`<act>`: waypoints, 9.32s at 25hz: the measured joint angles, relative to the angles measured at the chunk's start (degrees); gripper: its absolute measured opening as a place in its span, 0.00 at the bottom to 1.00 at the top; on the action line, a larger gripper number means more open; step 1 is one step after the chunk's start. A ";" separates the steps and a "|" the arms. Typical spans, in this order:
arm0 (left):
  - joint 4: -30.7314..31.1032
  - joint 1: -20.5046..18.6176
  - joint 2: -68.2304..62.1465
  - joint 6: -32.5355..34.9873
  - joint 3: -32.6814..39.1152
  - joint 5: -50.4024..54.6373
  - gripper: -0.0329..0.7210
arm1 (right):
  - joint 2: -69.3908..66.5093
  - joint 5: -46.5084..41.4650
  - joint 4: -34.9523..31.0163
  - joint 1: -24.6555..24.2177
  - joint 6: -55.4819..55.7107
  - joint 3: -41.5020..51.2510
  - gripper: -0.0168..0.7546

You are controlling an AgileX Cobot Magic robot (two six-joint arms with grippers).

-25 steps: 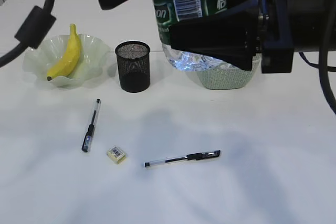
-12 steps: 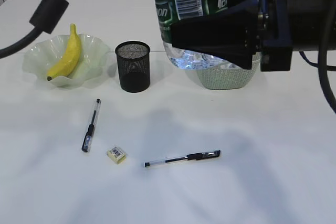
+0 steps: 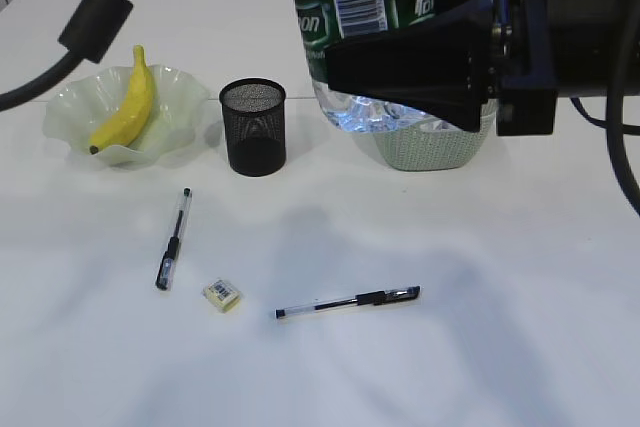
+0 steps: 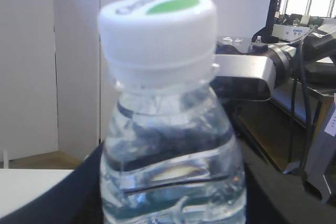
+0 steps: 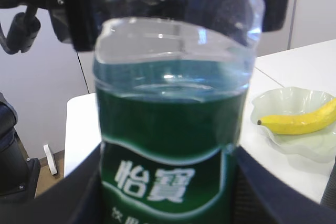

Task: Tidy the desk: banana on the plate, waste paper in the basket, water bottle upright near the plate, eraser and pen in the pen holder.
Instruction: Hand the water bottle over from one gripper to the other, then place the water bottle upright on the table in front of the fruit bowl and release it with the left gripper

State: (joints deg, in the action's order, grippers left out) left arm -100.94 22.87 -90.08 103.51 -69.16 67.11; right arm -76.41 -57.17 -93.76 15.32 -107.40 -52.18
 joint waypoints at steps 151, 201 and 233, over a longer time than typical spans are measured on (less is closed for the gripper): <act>12.88 -39.96 -10.02 4.28 -0.07 -0.84 0.55 | 2.44 26.60 90.71 -1.59 95.45 -0.10 0.74; 3.20 -39.43 -17.15 27.87 9.36 -2.95 0.55 | 2.44 27.89 95.77 -3.27 101.29 -0.10 0.74; 0.88 -39.43 -26.87 36.62 9.36 -3.42 0.55 | 2.44 28.11 97.49 -3.27 101.37 -0.10 0.74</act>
State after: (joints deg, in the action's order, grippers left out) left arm -100.06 -16.57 -116.95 140.13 -59.80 63.69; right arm -73.98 -29.06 3.73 12.06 -6.03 -52.28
